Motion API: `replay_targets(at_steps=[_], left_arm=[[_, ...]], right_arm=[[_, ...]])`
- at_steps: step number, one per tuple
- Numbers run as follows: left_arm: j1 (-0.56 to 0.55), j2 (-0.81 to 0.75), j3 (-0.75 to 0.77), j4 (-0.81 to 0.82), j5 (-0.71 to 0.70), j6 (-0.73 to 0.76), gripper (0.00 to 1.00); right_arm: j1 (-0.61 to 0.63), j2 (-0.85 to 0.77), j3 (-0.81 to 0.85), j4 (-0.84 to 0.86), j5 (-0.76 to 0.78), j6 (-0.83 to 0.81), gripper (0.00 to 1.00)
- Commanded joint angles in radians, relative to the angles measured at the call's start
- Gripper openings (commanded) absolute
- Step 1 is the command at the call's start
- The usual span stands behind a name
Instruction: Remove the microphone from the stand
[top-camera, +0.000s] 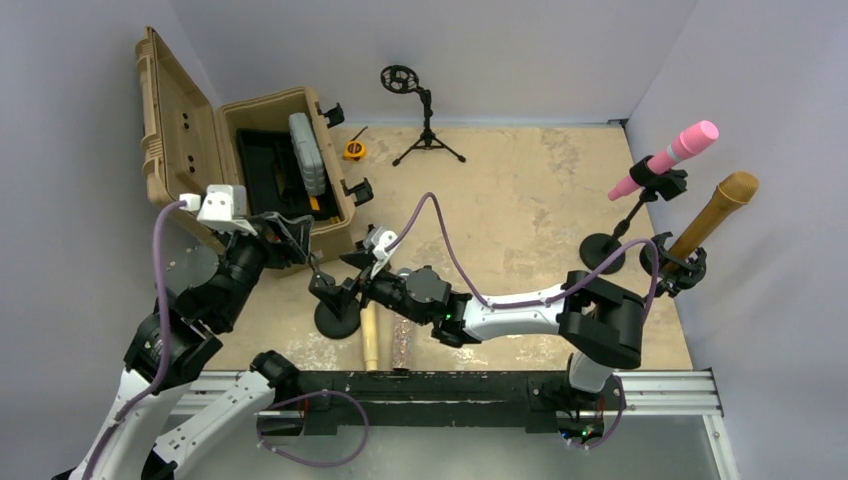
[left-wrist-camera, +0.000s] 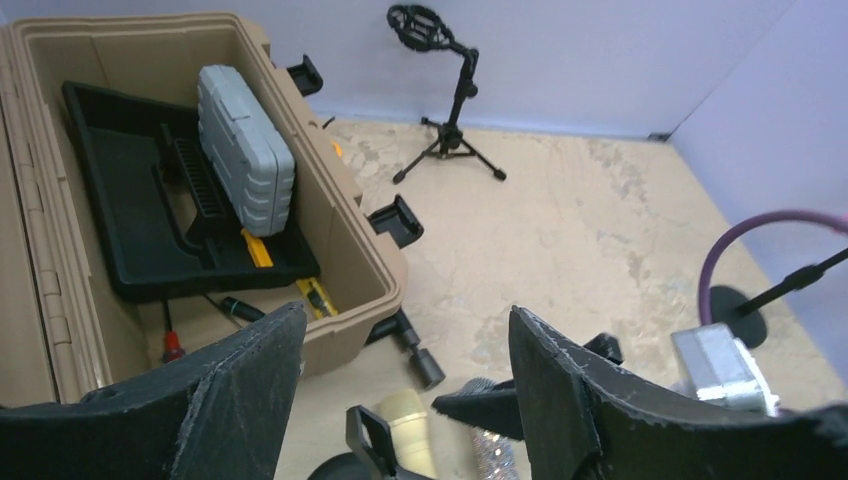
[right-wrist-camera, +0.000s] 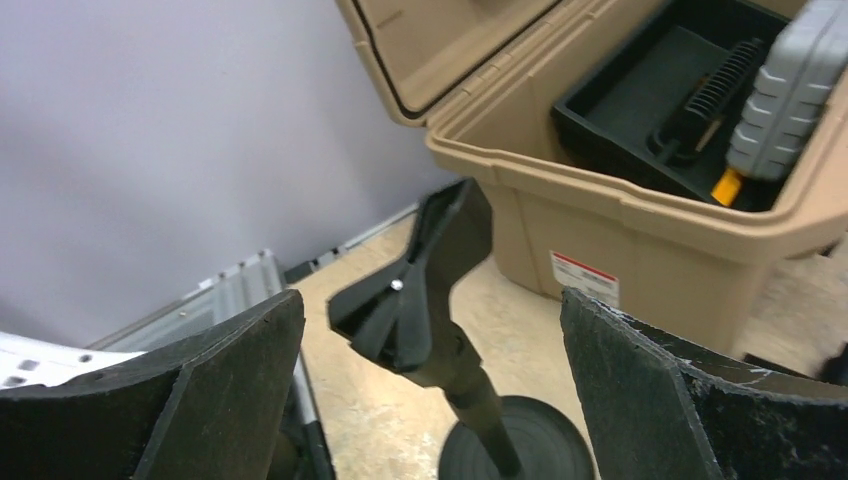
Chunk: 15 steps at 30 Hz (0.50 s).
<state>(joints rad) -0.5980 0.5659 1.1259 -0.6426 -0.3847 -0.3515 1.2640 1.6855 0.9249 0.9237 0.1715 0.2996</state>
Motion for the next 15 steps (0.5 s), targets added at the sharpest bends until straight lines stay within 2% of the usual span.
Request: replay_targets(at_steps=[1,6,9,15], left_arm=[[-0.003,-0.039,-0.086,0.121,0.042,0.116,0.72],[-0.003,-0.077,-0.166,0.185,0.039,0.164,0.71],[-0.003,-0.109,-0.216,0.217,0.026,0.180,0.70],[-0.002,-0.148,-0.274,0.238,0.009,0.210,0.70]], right_arm=[[0.030,-0.002,-0.040,0.065,0.072,-0.088,0.98],[0.064,0.038,-0.084,0.159,0.069,-0.101,0.98],[0.073,0.067,-0.067,0.159,0.068,-0.091,0.97],[0.096,0.131,-0.026,0.185,0.162,-0.071,0.94]])
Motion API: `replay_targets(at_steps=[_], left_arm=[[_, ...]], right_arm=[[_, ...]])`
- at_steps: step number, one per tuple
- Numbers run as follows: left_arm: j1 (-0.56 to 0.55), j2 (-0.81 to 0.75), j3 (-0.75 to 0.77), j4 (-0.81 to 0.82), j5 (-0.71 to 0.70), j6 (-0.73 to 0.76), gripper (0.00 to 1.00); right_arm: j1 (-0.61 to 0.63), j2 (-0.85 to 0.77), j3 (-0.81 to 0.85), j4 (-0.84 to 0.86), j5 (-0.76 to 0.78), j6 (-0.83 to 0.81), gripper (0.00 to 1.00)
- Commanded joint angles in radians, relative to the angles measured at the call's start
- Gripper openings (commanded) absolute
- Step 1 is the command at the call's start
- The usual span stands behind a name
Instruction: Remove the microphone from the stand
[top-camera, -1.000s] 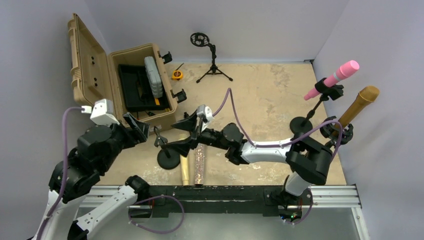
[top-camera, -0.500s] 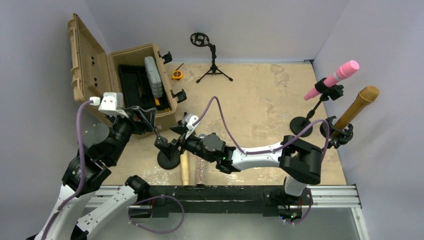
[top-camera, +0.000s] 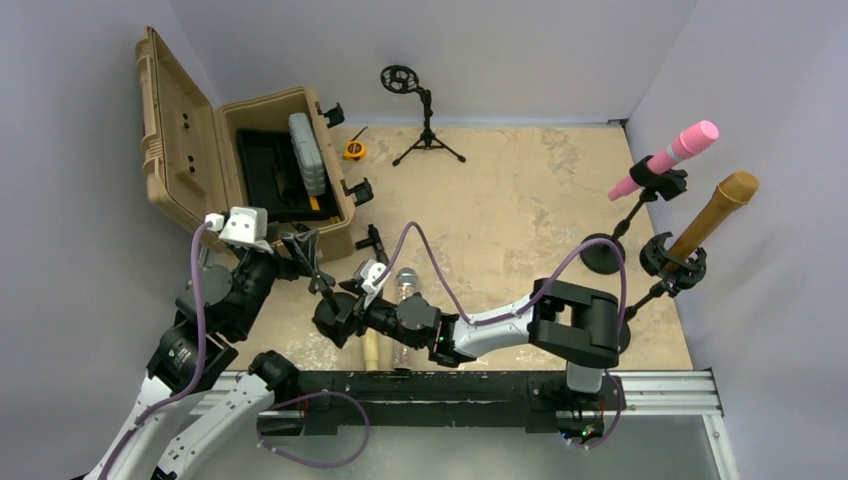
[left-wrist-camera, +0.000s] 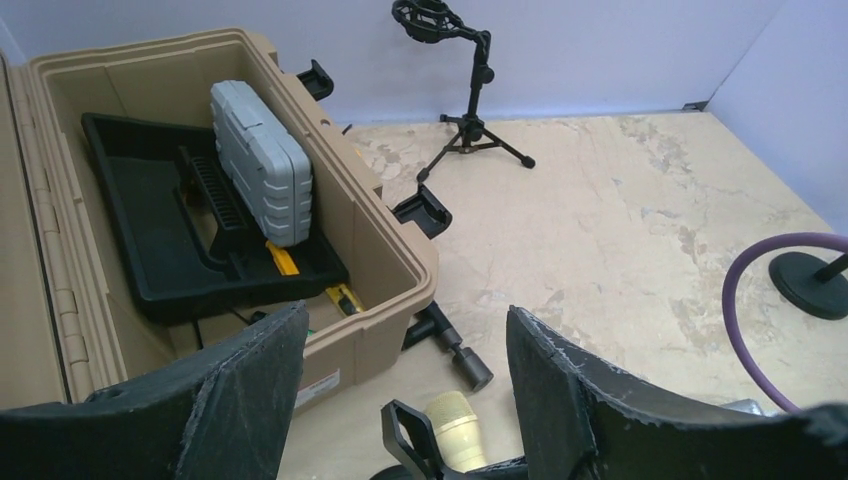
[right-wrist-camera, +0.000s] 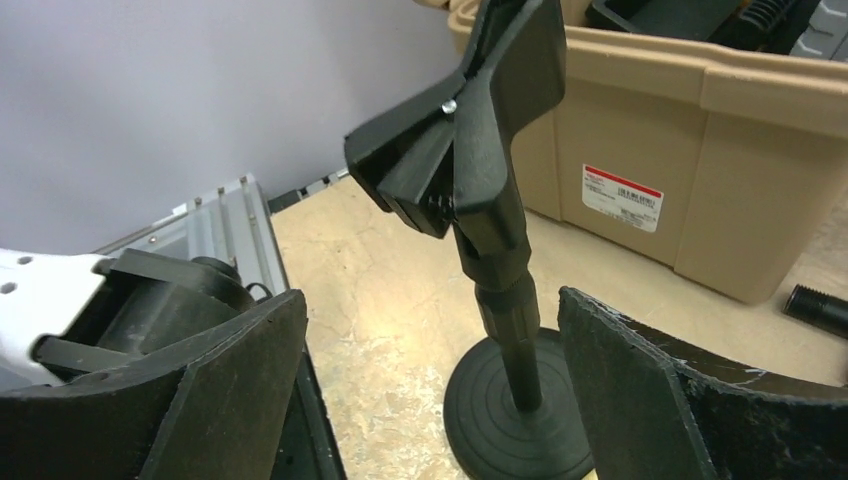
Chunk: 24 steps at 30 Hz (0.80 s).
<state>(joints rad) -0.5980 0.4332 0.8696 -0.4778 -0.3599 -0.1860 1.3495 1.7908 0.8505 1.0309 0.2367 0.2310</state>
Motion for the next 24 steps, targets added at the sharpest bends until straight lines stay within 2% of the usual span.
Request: replay_targets(at_steps=[1,4,13,17,22,24], left_arm=[[-0.003,-0.017,-0.022,0.077,-0.023,0.045,0.70],[-0.003,-0.021,-0.021,0.068,-0.041,0.047,0.70],[-0.003,-0.032,-0.043,0.080,-0.065,0.062,0.68],[-0.003,-0.028,-0.041,0.078,-0.057,0.057,0.66],[-0.003,-0.011,-0.041,0.077,-0.069,0.054,0.65],[-0.003,-0.009,-0.043,0.079,-0.056,0.059,0.63]], right_arm=[[0.011,0.038,0.062,0.074,0.124,0.012,0.93],[0.011,0.075,0.077,0.122,0.170,0.018,0.88],[0.012,0.137,0.105,0.198,0.259,-0.009,0.58],[0.011,0.142,0.092,0.239,0.248,-0.029,0.45],[0.011,0.156,0.087,0.285,0.233,-0.025,0.43],[0.011,0.164,0.101,0.278,0.234,-0.035,0.38]])
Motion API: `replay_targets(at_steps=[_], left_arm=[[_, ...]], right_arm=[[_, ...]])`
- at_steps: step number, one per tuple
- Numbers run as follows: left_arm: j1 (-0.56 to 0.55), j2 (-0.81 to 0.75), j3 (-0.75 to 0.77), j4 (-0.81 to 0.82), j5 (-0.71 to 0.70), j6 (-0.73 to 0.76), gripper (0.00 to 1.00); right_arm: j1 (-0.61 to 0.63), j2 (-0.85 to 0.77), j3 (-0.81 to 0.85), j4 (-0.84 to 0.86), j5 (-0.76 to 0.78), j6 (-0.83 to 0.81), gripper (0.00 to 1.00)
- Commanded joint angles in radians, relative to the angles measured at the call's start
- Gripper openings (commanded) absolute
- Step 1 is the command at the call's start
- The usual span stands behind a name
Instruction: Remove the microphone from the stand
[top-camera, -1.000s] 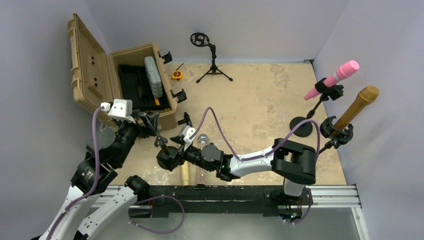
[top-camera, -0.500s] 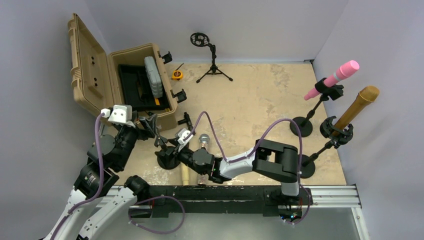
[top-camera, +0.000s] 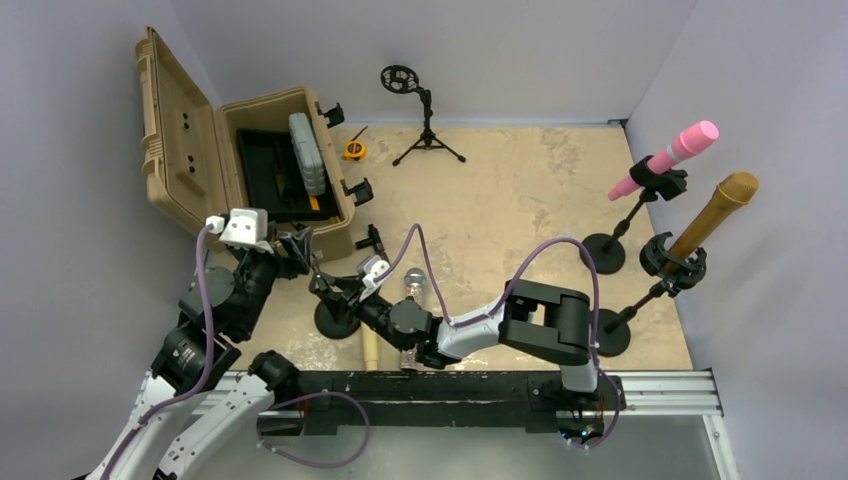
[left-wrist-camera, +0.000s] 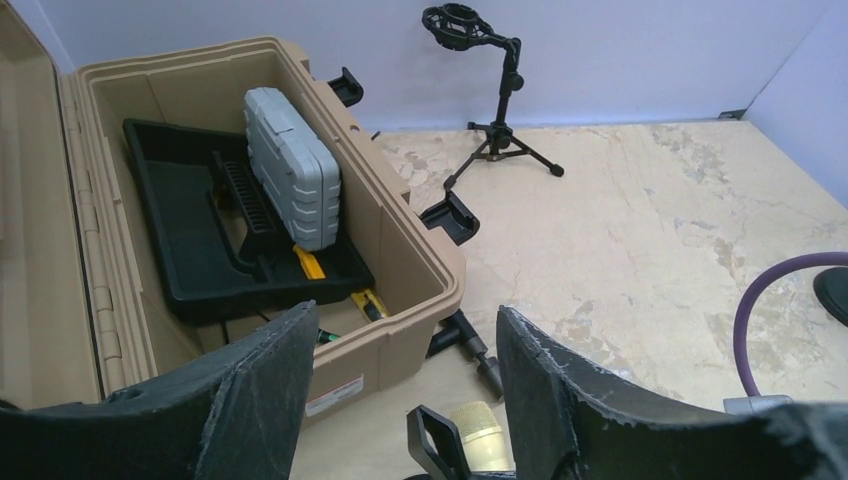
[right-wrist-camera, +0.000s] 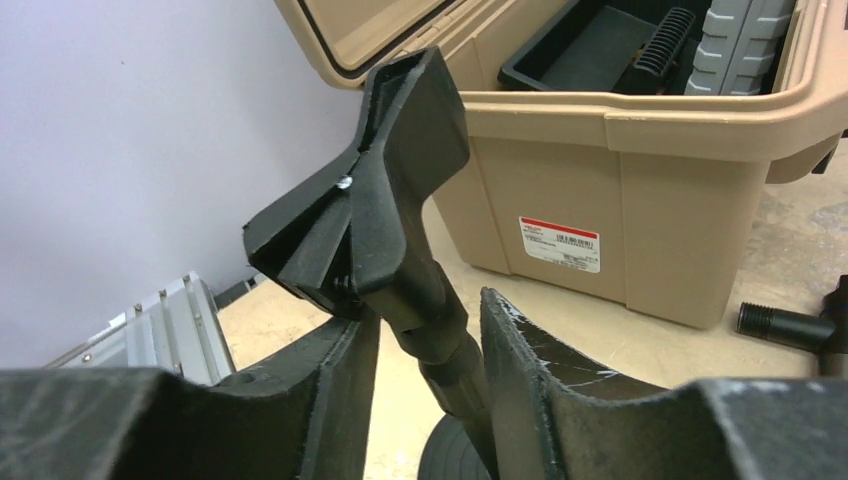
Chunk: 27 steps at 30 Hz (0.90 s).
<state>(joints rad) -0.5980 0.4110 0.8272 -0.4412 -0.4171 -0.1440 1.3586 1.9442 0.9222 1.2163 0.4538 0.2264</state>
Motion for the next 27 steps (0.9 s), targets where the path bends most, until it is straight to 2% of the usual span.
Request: replay_targets(at_steps=[1,7,10,19,23,27], left_arm=[[-0.003,0.015,-0.006,0.045,-0.003,0.019,0.63],[-0.003,0.011,-0.012,0.045,-0.021,0.026,0.62],[-0.003,0.016,-0.003,0.039,-0.043,0.025,0.61],[-0.003,0.030,-0.009,0.043,-0.043,0.031,0.60],[-0.003,0.025,-0.003,0.037,-0.073,0.029,0.59],[-0.003,-0.010,-0.011,0.032,-0.159,0.022,0.59]], right_arm=[[0.002,0.010,0.035,0.081,0.018,-0.027,0.34],[0.002,-0.010,0.049,0.080,-0.014,-0.051,0.12],[0.002,-0.038,0.043,0.096,-0.046,-0.056,0.06],[0.002,-0.132,0.070,0.090,-0.066,-0.064,0.00],[0.002,-0.186,0.055,0.144,-0.088,-0.061,0.00],[-0.003,-0.238,0.055,0.127,-0.018,-0.077,0.00]])
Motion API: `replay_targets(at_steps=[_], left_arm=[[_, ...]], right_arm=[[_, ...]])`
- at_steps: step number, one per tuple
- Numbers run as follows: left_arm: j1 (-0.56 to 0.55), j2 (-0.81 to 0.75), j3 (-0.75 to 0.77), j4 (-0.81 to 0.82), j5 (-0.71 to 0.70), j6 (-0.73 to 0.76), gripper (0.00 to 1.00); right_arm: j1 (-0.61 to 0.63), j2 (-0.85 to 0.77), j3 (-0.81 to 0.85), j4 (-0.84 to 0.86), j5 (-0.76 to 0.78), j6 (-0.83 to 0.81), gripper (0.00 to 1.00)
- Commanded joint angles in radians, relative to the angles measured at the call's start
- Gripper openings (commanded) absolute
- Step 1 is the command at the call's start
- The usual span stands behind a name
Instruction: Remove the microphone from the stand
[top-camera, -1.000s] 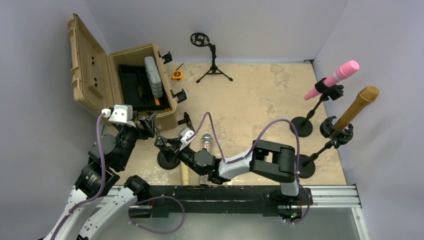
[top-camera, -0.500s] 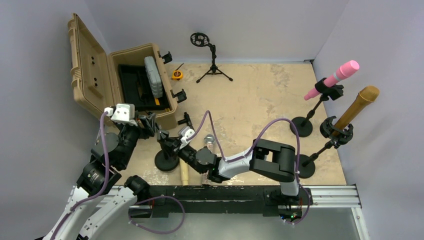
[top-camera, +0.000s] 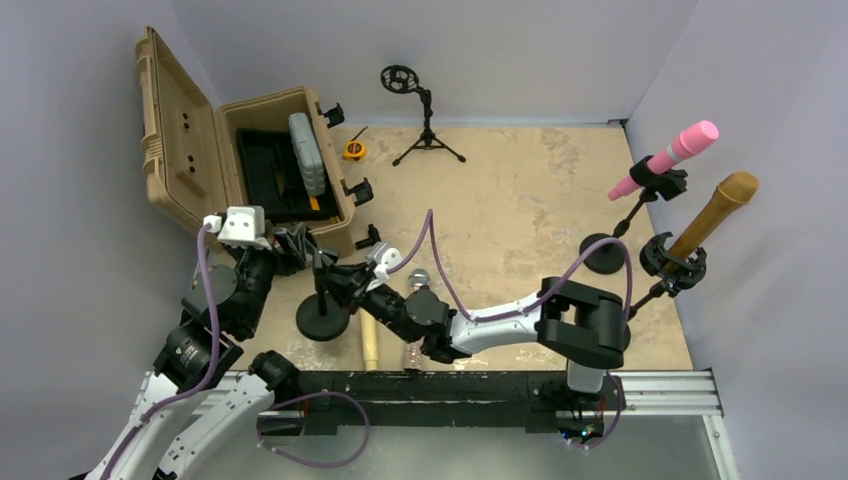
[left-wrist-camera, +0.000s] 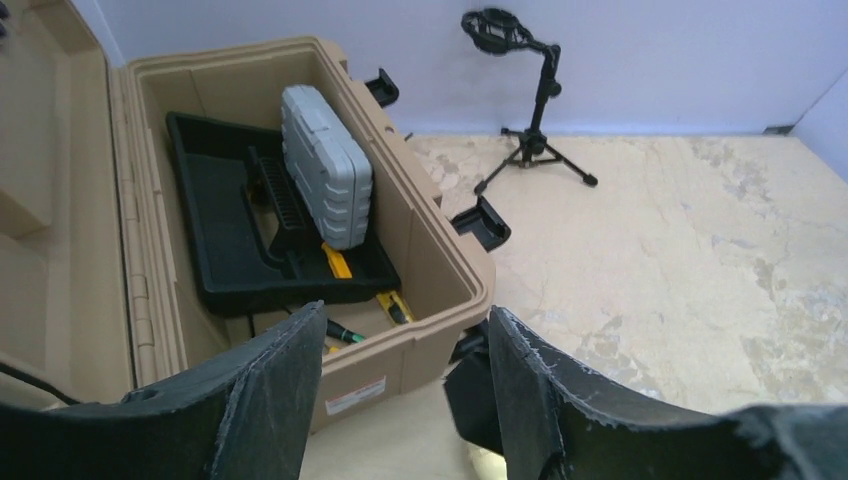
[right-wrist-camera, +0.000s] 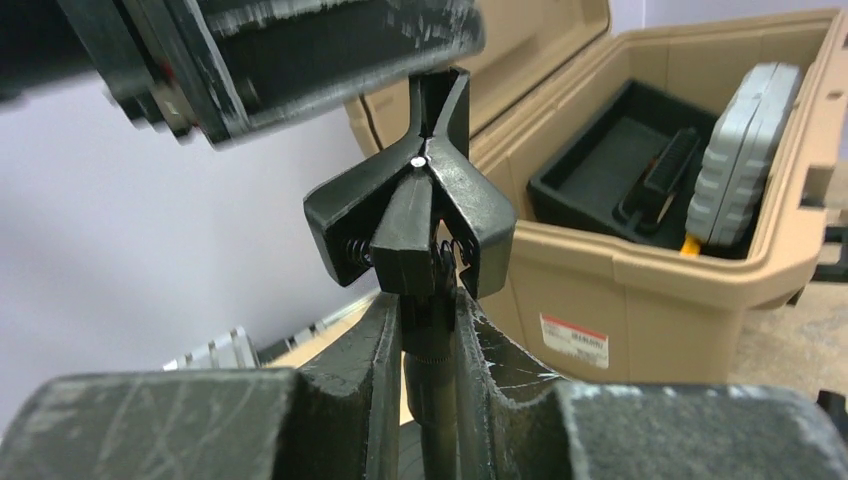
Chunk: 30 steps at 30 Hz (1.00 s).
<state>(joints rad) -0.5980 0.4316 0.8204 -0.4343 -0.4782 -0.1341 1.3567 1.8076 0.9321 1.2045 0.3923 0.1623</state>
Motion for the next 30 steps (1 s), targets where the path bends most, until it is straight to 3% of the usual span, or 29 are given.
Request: replay_targets(at_steps=[1,6,16,22,27,30], left_arm=[[-0.003,-0.042,-0.002,0.020,-0.133,-0.001,0.59],[-0.003,-0.119,-0.031,0.042,-0.216,-0.003,0.62],[-0.001,-0.093,-0.012,0.028,-0.130,-0.010,0.62],[-0.003,-0.085,-0.007,0.022,-0.099,-0.018,0.62],[-0.003,-0.085,-0.010,0.021,-0.091,-0.024,0.62],[-0.002,-0.085,-0.008,0.019,-0.088,-0.025,0.61]], right_arm=[[-0.006,-0.116,0.035,0.147,0.055,-0.018,0.00],[-0.057,-0.204,-0.003,0.117,0.147,-0.021,0.00],[-0.301,-0.303,-0.049,0.092,0.198,-0.084,0.00],[-0.408,-0.166,0.103,0.011,0.309,-0.121,0.00],[-0.455,0.061,0.281,0.031,0.406,-0.219,0.00],[-0.480,0.173,0.392,0.028,0.384,-0.235,0.00]])
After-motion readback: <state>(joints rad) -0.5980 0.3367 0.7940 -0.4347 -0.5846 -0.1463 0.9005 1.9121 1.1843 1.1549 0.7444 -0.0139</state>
